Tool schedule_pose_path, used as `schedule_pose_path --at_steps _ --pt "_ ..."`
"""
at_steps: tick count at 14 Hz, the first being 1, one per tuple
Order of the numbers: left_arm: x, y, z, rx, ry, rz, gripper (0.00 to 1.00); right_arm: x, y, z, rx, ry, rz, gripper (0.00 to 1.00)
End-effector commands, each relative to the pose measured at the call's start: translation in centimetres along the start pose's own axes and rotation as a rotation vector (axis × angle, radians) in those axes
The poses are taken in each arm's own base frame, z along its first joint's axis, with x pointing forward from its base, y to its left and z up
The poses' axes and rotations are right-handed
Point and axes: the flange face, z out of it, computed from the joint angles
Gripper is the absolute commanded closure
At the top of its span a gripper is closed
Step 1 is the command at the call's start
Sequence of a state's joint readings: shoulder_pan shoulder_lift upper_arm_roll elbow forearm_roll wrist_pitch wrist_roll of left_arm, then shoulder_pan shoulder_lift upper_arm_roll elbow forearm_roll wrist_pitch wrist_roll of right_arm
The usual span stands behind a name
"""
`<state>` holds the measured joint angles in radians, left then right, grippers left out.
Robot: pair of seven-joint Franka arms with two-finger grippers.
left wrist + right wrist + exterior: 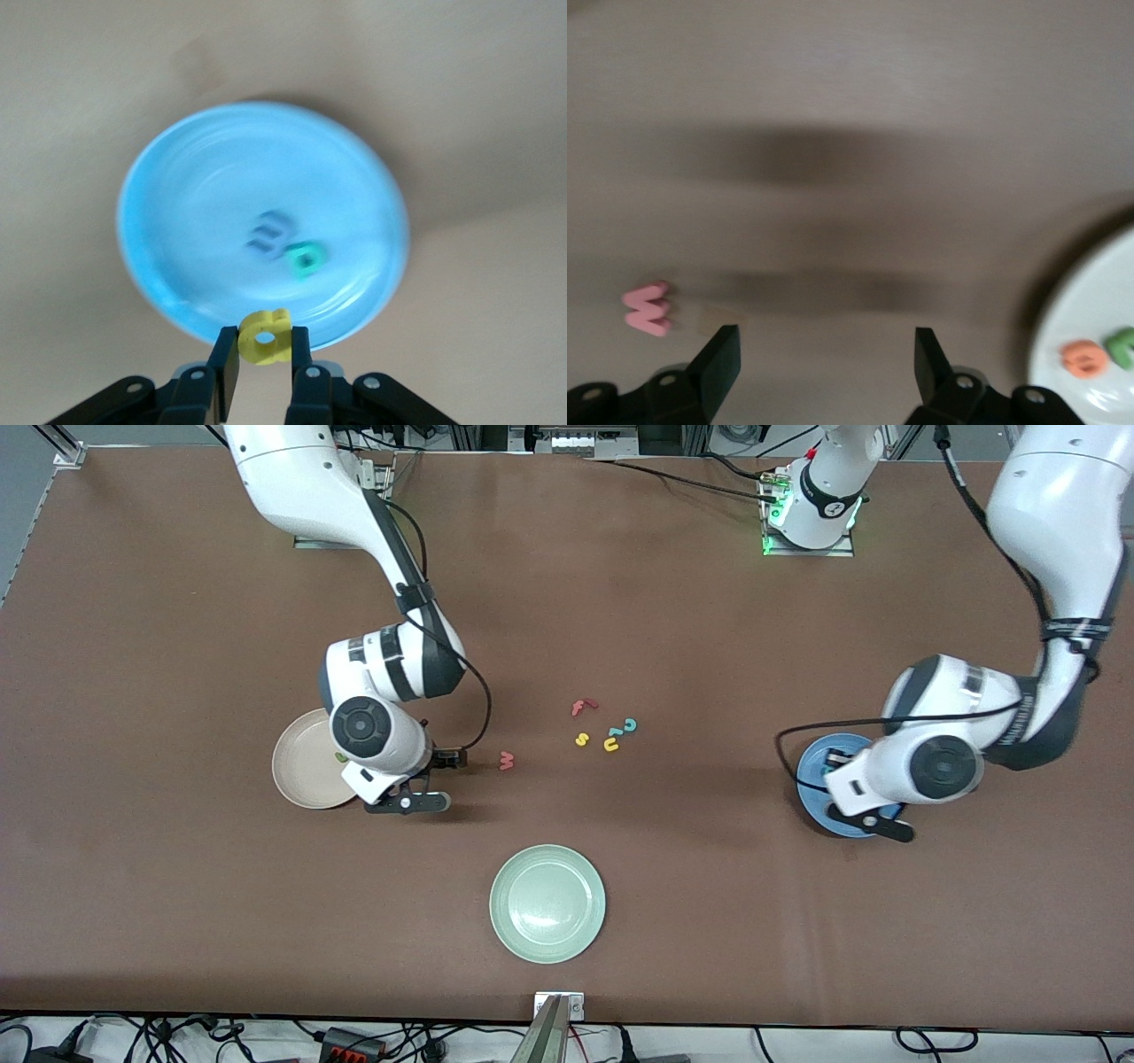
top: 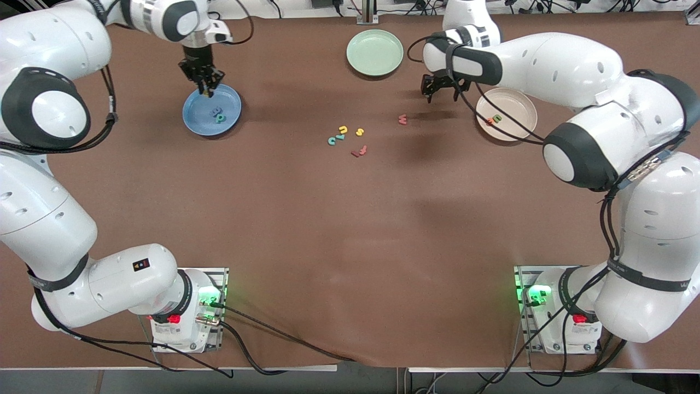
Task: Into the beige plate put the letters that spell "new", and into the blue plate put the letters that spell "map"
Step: 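Put the yellow a on the blue plate while the right gripper grasps w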
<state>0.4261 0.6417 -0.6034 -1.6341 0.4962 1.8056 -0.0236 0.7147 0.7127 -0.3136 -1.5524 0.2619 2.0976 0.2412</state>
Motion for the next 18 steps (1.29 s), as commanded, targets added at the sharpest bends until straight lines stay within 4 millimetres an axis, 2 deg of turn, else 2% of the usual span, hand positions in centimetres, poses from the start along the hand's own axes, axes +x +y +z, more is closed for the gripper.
schedule_pose_path --at_steps 1,2,4,7,8,10,13,15,17,18 --pt "-1.4 -1.1 3.6 -0.024 -0.014 0.029 0.79 -0.2 -4.2 1.9 -0.001 0.05 0.021 0.14" --pt "-1.6 -1.3 4.4 -0.033 -0.009 0.029 0.66 -0.6 -5.8 2.4 -0.001 0.068 0.022 0.15" --pt "-1.6 -1.0 4.6 -0.039 -0.005 0.018 0.0 -1.2 -7.9 3.1 0.0 0.079 0.043 0.18" --pt "-1.4 -0.6 3.4 -0.032 0.01 0.024 0.0 -2.0 -11.0 4.0 0.0 0.087 0.059 0.21" --pt "-1.1 0.2 2.3 -0.039 0.03 0.036 0.0 -1.8 -11.3 4.3 0.001 0.09 0.069 0.22" --pt "-0.7 0.5 -0.4 -0.04 0.057 0.039 0.0 -2.0 -12.1 4.6 0.007 0.089 0.075 0.27" --pt "-0.5 1.6 -5.8 -0.038 0.082 0.054 0.0 -1.9 -12.2 5.1 0.005 0.091 0.073 0.34" --pt "-1.1 2.5 -10.0 -0.032 0.1 0.065 0.0 -2.0 -12.3 5.4 0.003 0.088 0.072 0.37" --pt "-2.7 3.3 -14.4 -0.015 0.093 0.063 0.0 -2.0 -12.2 5.5 0.002 0.087 0.067 0.51" --pt "-3.6 3.6 -15.5 -0.002 0.068 0.066 0.0 -2.0 -12.2 5.6 0.001 0.085 0.067 0.57"
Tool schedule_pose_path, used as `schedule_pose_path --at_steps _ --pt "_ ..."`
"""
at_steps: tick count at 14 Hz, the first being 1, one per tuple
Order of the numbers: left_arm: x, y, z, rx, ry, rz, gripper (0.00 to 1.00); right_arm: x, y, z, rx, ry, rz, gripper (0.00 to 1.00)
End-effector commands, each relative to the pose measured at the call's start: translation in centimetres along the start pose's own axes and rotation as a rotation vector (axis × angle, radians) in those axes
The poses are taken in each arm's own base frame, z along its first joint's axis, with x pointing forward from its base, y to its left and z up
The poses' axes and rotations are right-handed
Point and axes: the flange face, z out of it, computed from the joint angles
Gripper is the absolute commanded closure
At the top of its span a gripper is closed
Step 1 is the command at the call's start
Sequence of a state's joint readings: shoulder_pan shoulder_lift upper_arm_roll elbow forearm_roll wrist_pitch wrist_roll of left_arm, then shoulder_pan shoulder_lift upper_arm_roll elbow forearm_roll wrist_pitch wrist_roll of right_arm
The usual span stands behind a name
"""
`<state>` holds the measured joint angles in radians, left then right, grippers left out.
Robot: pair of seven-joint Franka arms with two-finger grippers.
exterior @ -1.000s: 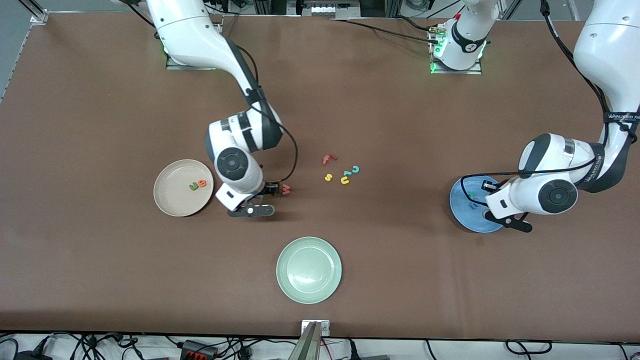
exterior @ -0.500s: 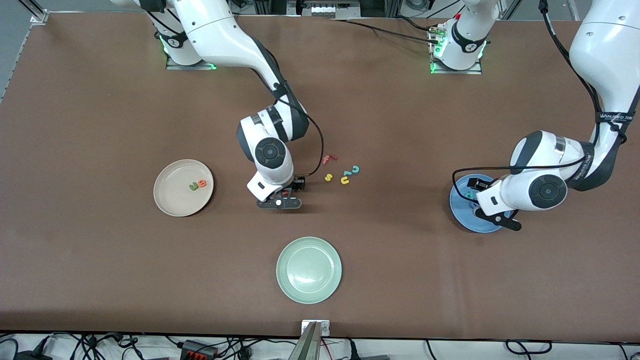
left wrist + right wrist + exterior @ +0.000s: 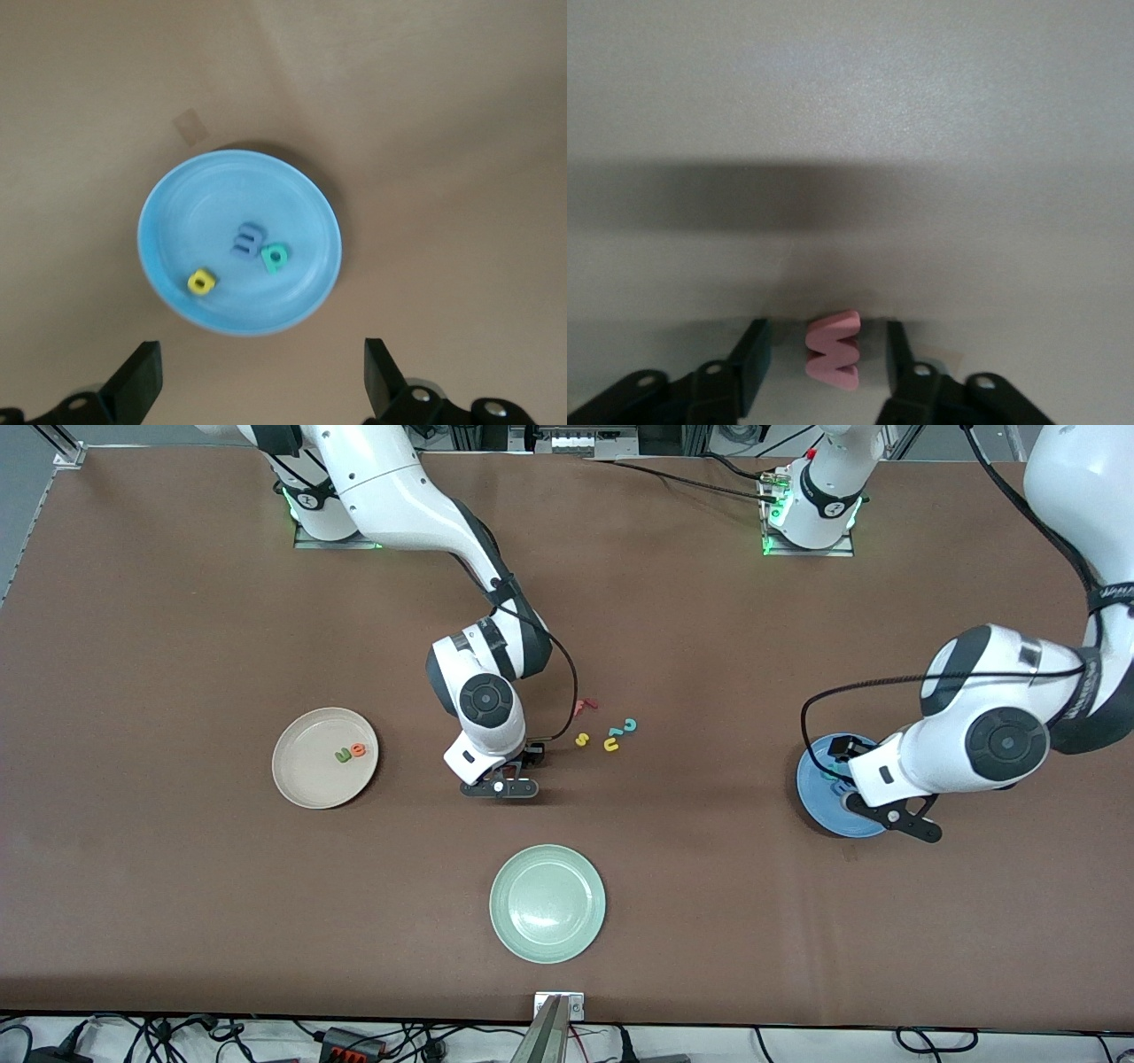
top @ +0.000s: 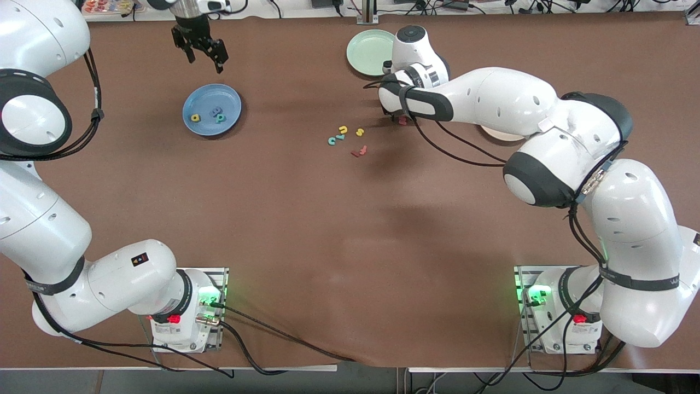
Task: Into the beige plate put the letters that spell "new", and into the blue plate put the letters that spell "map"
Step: 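Put the yellow a on the blue plate while the right gripper grasps w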
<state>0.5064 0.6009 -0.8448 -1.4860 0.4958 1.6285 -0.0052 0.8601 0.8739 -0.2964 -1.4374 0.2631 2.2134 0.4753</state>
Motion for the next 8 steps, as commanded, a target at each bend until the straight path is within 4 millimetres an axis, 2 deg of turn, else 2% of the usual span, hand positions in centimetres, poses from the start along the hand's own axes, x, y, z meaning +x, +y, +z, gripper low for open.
schedule_pose_path --at_steps 1,4,5,6,7,8 --pt "-2.0 0.3 -4.6 0.022 -0.011 -0.008 0.0 0.2 -0.4 0.2 0.015 -0.003 0.014 0.63" --pt "-4.1 -0.5 -10.9 -0.103 0.092 -0.067 0.0 0.5 -0.1 0.1 0.016 -0.005 0.018 0.78" --pt "-5.6 -1.1 -12.8 -0.113 0.115 -0.11 0.0 0.8 0.3 -0.3 0.018 -0.005 0.022 0.79" --pt "-7.0 -2.2 -13.8 -0.119 0.127 -0.157 0.0 1.1 0.7 -1.1 0.024 0.0 0.028 0.79" --pt "-8.0 -2.1 -15.0 -0.131 0.142 -0.185 0.0 1.6 1.3 -2.1 0.029 0.01 0.031 0.79" --pt "-8.9 -2.6 -15.9 -0.133 0.159 -0.221 0.0 2.5 2.7 -2.8 0.015 0.015 0.034 0.79"
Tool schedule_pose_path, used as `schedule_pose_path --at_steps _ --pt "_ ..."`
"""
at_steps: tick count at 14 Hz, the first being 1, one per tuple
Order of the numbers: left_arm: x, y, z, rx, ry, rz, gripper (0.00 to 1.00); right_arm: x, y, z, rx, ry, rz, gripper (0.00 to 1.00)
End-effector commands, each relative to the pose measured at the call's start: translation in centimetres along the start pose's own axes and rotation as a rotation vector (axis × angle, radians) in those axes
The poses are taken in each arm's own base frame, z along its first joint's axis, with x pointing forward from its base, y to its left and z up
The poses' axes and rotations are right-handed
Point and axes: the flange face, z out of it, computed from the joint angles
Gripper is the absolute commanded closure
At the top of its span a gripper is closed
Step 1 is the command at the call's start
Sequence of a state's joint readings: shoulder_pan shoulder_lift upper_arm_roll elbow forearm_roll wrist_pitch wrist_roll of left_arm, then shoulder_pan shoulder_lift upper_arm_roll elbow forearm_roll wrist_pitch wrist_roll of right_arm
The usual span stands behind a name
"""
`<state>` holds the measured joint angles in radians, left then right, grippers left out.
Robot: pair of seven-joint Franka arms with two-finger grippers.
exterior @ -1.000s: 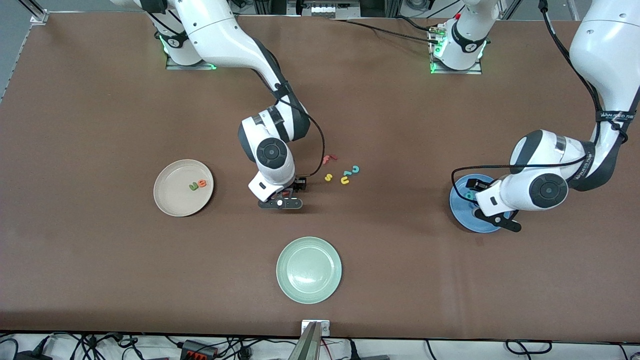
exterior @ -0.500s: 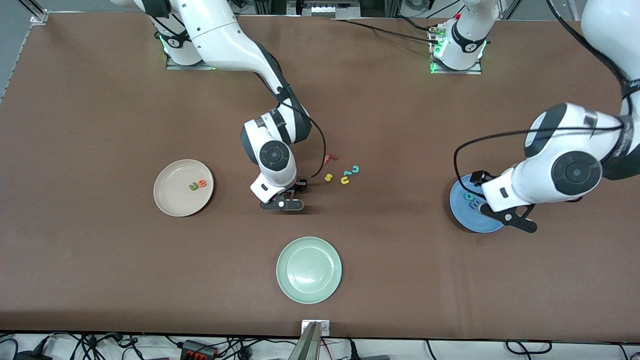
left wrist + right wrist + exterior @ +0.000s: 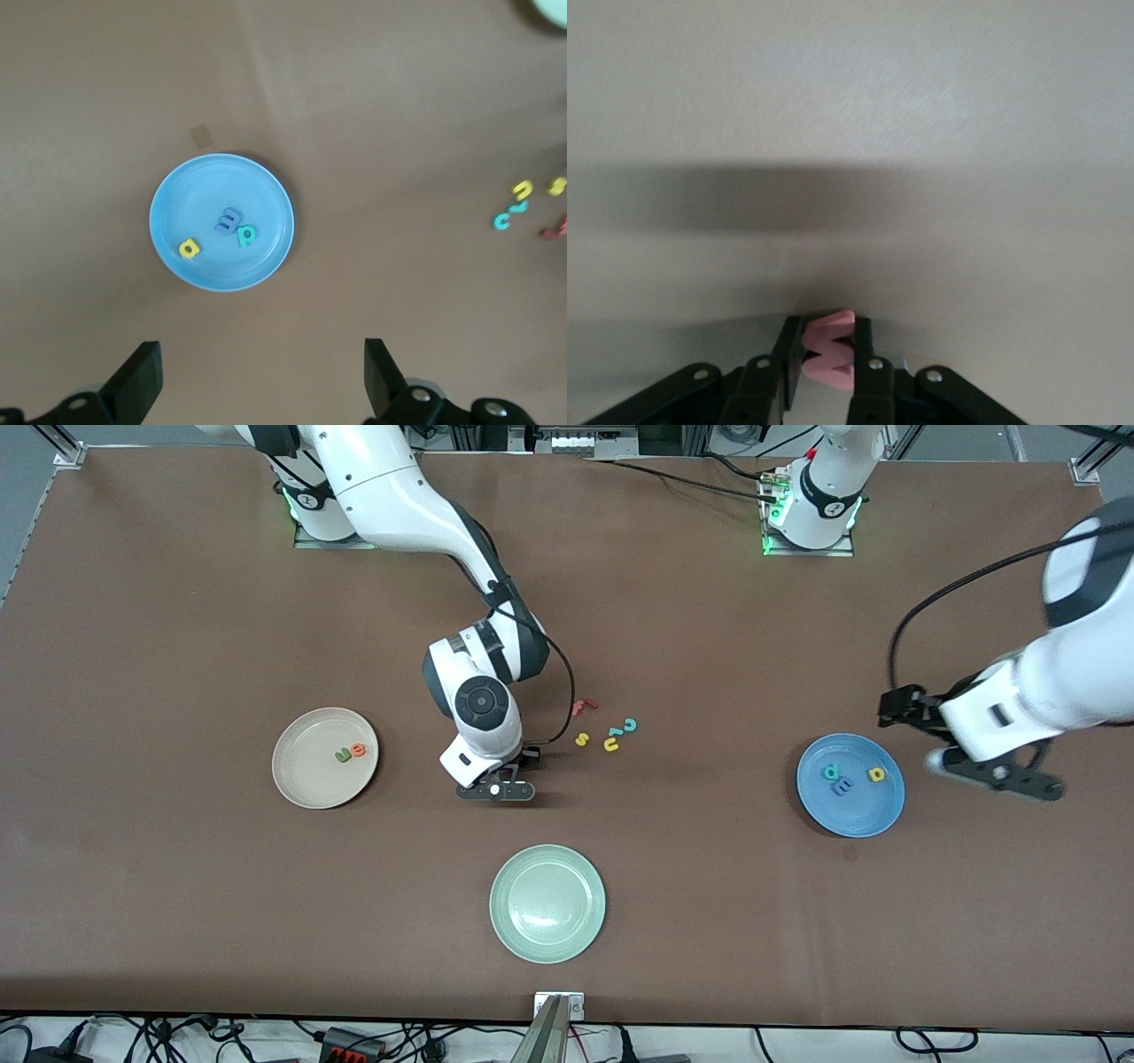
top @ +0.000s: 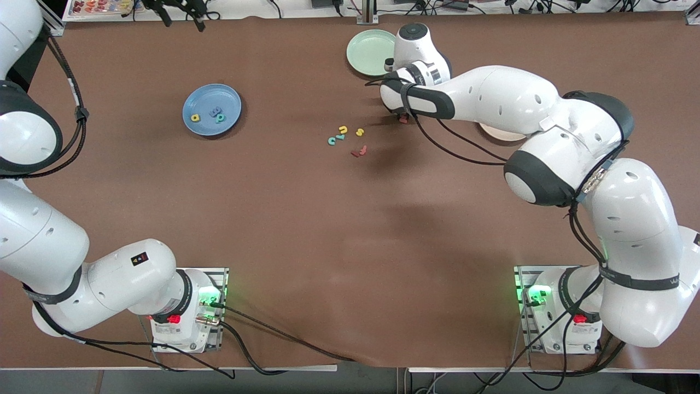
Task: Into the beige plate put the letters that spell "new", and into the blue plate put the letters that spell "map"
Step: 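Put the pink w on the beige plate while the left arm withdraws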
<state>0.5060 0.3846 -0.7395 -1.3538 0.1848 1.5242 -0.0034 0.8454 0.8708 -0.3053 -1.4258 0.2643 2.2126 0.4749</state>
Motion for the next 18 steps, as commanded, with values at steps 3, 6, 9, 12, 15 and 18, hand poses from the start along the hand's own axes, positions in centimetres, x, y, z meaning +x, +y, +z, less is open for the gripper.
schedule_pose_path --at_steps 3,6,9,12,15,18 --pt "-4.0 -0.7 -4.2 0.026 0.045 -0.117 0.0 4.3 9.5 -5.1 -0.015 -0.098 0.008 0.79" --pt "-6.3 0.3 -4.0 0.061 0.084 -0.139 0.0 6.4 21.0 -5.5 -0.038 -0.242 -0.027 0.79" --pt "-8.4 0.5 -4.0 -0.007 0.164 -0.158 0.0 5.9 28.9 -5.2 -0.012 -0.309 -0.082 0.79" --pt "-9.0 0.0 -3.6 0.02 0.158 -0.133 0.0 4.7 32.2 -2.3 -0.005 -0.342 -0.092 0.79" --pt "-9.0 0.3 -3.6 0.03 0.159 -0.115 0.0 4.0 34.1 -1.0 -0.011 -0.34 -0.103 0.78" --pt "-9.2 -0.6 -3.5 0.039 0.16 -0.045 0.0 3.4 35.0 0.6 -0.023 -0.316 -0.093 0.72"
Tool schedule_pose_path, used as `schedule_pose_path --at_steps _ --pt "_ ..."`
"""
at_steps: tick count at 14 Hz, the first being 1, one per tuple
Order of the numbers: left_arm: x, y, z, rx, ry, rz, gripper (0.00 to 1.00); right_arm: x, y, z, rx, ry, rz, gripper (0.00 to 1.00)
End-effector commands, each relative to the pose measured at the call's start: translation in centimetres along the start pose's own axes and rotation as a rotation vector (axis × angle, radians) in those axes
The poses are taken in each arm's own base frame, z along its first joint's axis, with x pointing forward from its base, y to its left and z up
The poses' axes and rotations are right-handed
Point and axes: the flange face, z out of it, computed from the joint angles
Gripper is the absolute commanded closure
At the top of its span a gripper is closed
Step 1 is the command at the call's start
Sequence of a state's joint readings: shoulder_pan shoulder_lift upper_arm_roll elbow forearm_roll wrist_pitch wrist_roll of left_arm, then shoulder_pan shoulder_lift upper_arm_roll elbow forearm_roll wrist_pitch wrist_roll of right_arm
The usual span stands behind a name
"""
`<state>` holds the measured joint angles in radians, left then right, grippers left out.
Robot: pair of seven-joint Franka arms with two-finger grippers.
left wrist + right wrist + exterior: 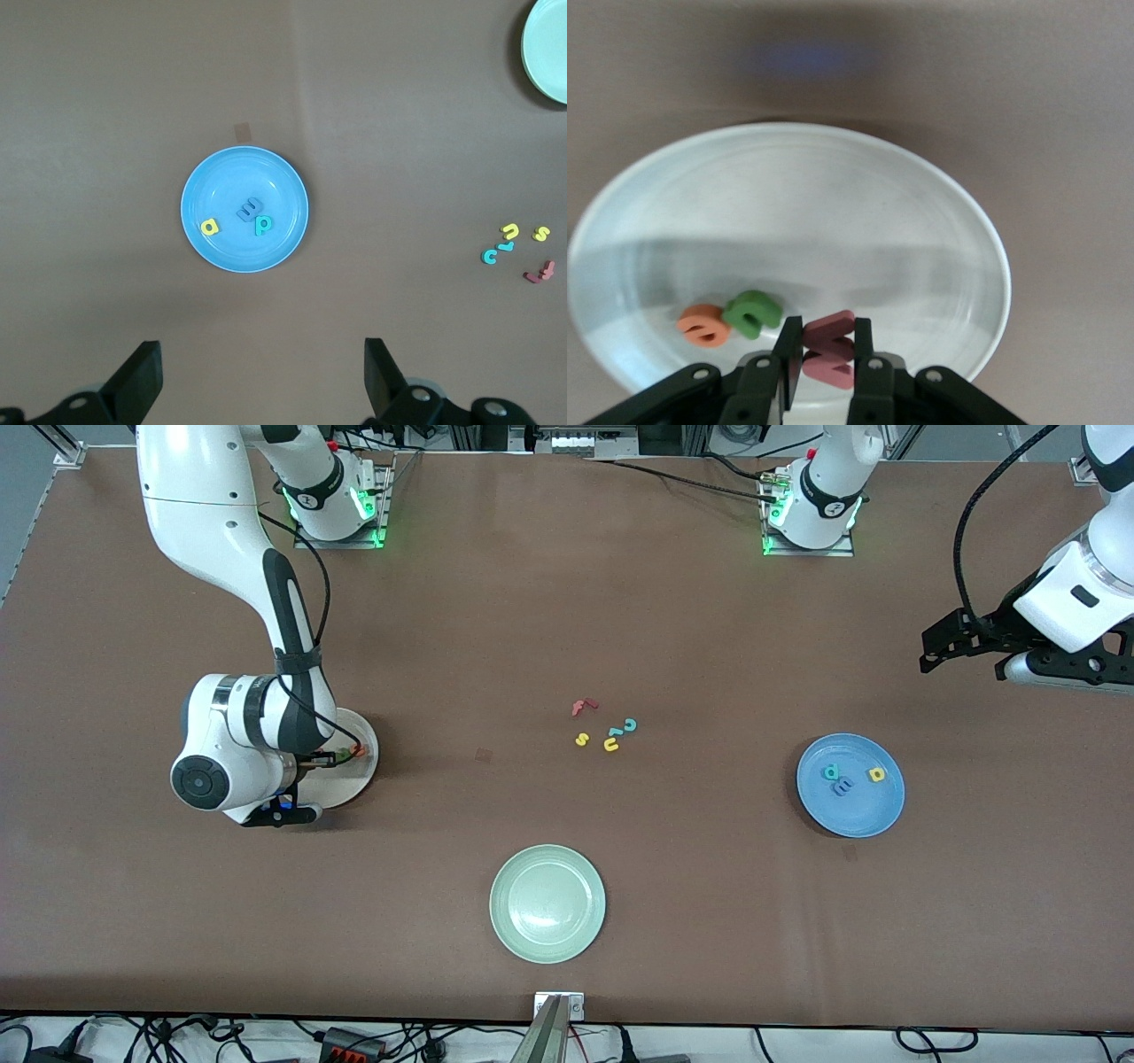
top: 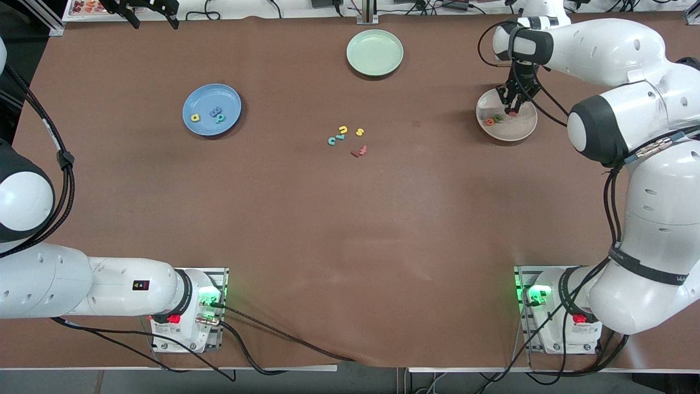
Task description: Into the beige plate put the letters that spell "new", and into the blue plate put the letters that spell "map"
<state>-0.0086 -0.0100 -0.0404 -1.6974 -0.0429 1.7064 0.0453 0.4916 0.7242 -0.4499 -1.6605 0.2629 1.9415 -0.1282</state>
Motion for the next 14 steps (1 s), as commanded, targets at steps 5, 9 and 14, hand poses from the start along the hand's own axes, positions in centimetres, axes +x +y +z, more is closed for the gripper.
schedule_pose_path --at_steps 5,9,14 --pt "-0.8 -1.3 -0.4 0.011 0.016 0.076 0.0 -1.8 0.8 -5.5 0.033 0.118 0.072 0.0" --pt "-0.8 -1.0 -0.5 0.011 0.015 0.062 0.0 -5.0 1.3 -16.2 0.115 0.197 0.112 0.0" --pt "-0.7 -0.2 -0.6 0.011 0.017 0.073 0.0 -7.8 4.6 -25.8 0.118 0.217 0.127 0.0"
